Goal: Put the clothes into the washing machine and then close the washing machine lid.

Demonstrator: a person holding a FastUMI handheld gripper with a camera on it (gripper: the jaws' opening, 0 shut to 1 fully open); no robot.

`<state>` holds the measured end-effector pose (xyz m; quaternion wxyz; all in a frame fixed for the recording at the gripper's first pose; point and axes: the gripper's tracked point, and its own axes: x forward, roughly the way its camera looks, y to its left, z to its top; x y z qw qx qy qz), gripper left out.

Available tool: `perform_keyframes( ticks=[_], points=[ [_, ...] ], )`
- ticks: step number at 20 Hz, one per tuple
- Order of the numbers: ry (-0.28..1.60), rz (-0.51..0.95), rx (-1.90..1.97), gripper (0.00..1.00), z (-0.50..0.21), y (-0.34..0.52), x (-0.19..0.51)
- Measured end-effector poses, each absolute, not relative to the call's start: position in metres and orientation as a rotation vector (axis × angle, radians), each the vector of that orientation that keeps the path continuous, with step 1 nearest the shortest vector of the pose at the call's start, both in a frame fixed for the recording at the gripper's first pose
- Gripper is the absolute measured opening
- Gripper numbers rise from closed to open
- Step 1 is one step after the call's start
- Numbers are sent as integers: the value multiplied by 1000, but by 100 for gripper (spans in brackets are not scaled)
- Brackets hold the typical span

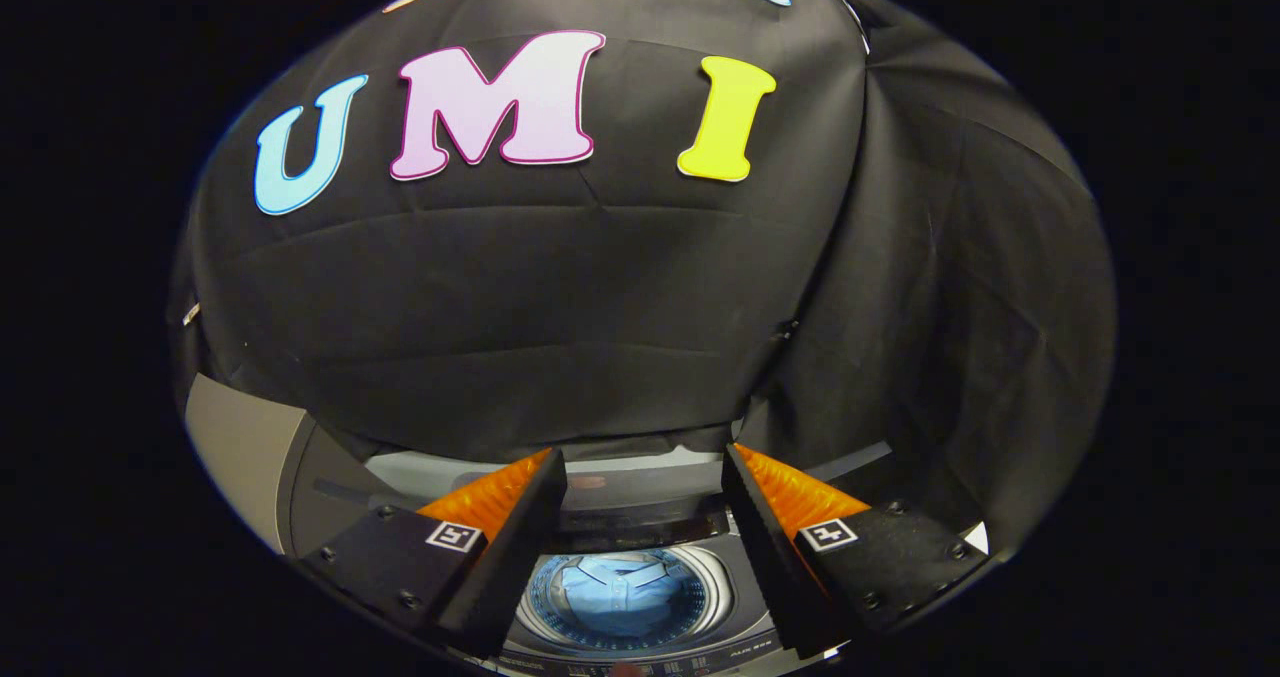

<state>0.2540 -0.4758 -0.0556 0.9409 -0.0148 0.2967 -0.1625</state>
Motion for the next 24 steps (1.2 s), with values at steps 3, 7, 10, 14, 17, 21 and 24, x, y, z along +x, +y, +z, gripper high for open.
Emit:
perform_keyframes(
  ticks=[3,7,10,14,17,21,24],
  points=[
    [605,-336,-25,99,-57,-476,251],
    [585,-334,-27,99,-56,-475,245],
    [562,-330,-23,99,-57,-474,236],
    [549,-320,-18,99,-60,-474,229],
    [545,-312,-16,99,-60,-474,224],
    [545,-319,-14,99,-63,-473,215],
    [553,-307,-12,98,-68,-470,207]
  ],
)
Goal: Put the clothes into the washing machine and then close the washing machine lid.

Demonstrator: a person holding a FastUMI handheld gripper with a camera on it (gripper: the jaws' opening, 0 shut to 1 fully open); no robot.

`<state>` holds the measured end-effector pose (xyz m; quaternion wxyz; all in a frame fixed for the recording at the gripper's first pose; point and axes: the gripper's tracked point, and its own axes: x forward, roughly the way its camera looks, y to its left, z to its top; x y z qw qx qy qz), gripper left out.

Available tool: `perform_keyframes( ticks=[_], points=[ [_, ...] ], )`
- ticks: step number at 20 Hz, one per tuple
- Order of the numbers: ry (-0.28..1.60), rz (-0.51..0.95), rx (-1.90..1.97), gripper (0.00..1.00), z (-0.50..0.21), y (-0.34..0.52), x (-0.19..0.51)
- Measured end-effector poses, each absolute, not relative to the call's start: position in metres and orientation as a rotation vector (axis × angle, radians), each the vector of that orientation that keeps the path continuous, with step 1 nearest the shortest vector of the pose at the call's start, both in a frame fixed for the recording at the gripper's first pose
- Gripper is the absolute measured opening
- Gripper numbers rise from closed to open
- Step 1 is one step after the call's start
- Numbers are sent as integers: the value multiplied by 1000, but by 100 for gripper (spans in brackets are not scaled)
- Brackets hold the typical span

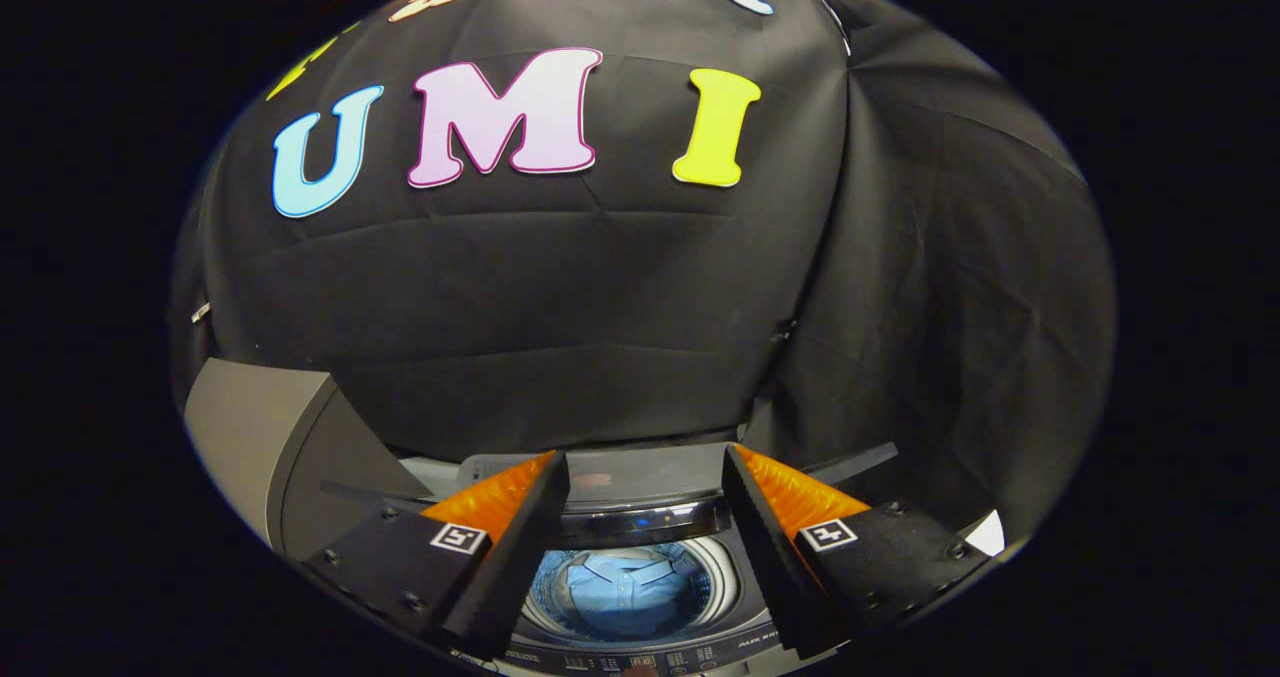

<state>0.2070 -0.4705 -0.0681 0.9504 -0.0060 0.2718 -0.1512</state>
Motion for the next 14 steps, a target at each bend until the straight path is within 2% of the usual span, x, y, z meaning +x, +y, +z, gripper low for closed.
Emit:
perform_keyframes(
  ticks=[14],
  points=[
    [771,-308,-16,99,-164,-466,143]
  ],
)
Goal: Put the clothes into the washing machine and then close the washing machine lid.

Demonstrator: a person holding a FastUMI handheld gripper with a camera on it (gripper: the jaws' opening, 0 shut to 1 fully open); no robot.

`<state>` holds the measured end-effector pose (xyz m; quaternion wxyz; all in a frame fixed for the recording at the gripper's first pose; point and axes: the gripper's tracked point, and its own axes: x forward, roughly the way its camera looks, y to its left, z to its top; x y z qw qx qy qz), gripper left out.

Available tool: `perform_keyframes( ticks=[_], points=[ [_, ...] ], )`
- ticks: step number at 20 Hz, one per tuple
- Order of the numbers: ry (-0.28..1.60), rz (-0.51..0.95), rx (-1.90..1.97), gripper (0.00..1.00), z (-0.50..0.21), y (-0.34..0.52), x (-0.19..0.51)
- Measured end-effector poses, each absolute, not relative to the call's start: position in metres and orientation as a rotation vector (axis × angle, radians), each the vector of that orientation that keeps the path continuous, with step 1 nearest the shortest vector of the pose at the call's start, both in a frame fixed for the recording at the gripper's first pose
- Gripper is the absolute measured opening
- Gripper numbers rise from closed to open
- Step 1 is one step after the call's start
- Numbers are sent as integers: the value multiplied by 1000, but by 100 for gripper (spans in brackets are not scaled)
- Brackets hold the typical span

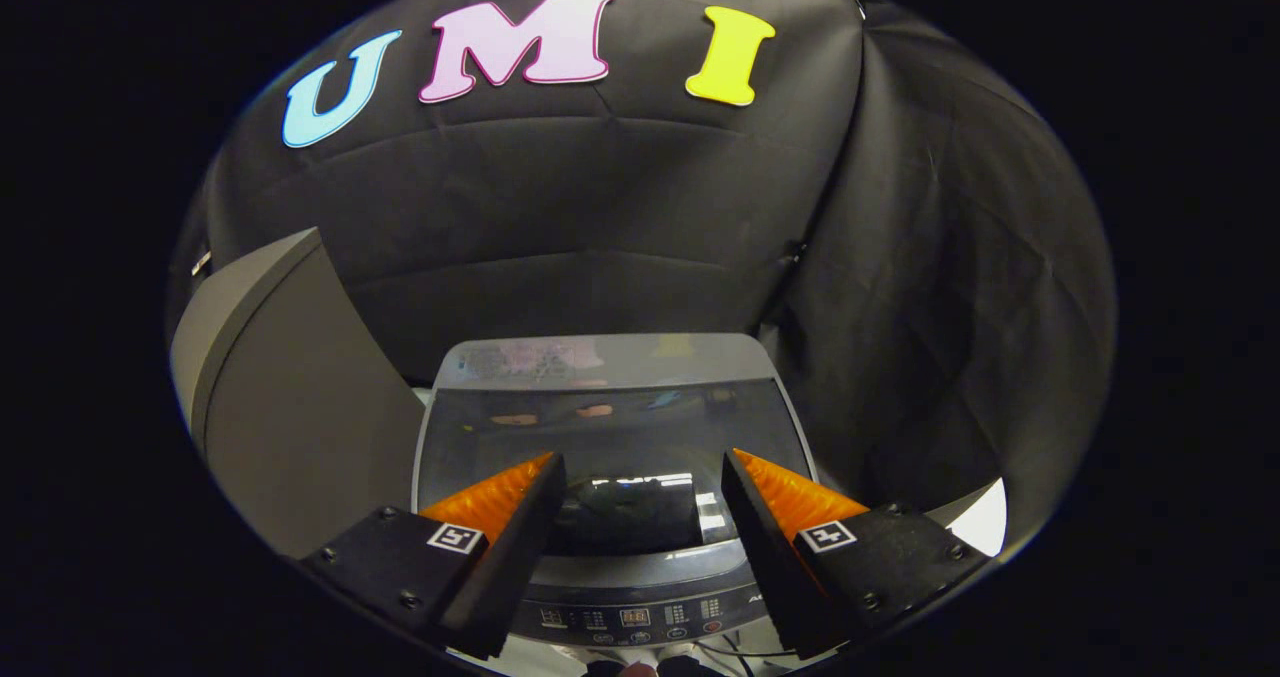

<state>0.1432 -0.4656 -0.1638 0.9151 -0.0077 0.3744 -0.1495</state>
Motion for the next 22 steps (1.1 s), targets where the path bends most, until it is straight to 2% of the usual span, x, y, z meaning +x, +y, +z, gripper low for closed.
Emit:
perform_keyframes(
  ticks=[7,17,22],
  points=[
    [749,-252,-38,98,-146,-453,137],
    [502,-203,-48,98,-55,-431,133],
    [295,-156,-34,98,25,-414,121]
  ],
)
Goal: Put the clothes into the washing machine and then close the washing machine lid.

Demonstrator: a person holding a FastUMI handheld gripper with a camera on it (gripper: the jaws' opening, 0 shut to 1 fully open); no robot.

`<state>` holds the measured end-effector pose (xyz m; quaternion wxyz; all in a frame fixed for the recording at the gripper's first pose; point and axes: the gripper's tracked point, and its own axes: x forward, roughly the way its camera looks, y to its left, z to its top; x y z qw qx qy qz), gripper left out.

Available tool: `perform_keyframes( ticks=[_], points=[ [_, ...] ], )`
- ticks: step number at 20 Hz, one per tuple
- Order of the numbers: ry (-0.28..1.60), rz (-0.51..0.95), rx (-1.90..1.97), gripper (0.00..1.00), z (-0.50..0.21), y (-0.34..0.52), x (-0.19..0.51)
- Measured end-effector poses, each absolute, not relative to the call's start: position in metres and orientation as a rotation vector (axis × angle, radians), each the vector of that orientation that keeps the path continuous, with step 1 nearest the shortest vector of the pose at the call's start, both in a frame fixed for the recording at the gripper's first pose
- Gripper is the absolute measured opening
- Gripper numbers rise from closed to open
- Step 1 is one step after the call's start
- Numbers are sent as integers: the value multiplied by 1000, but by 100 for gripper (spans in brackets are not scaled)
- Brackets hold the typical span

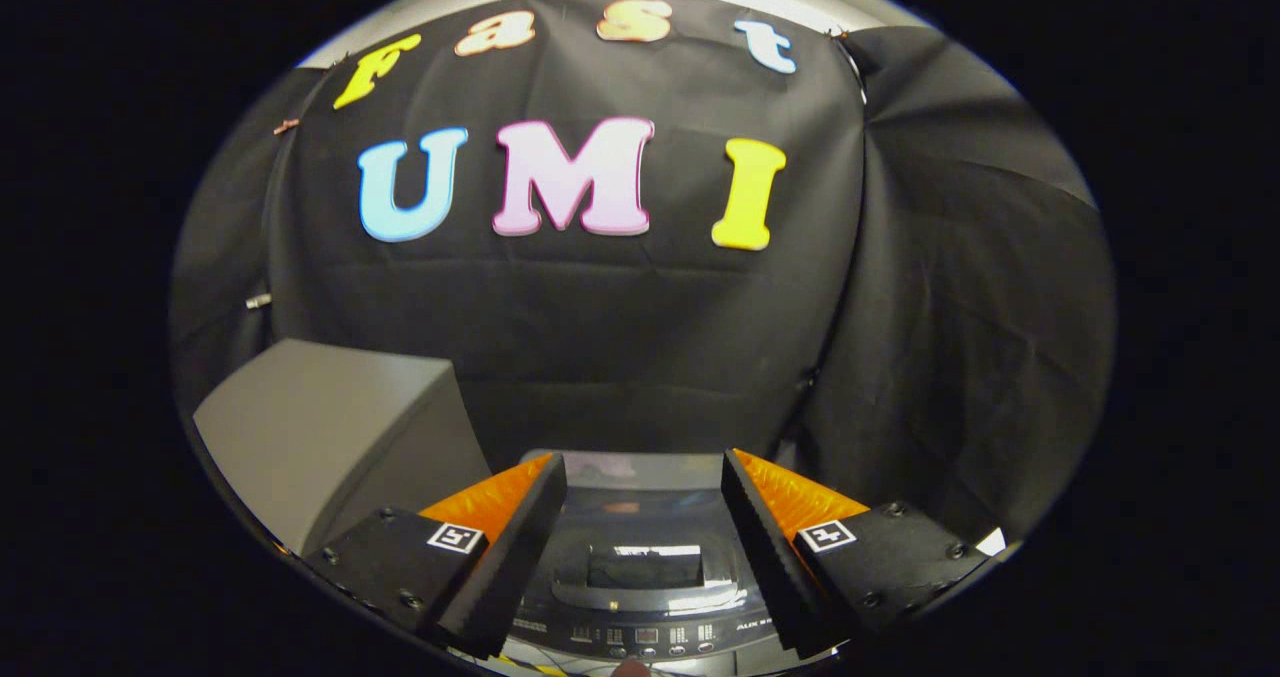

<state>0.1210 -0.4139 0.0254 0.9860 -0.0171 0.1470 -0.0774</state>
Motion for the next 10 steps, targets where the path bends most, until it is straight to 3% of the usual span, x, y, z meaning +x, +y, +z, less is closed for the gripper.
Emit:
perform_keyframes(
  ticks=[10],
  points=[
    [6,-90,-16,98,133,-391,63]
  ],
)
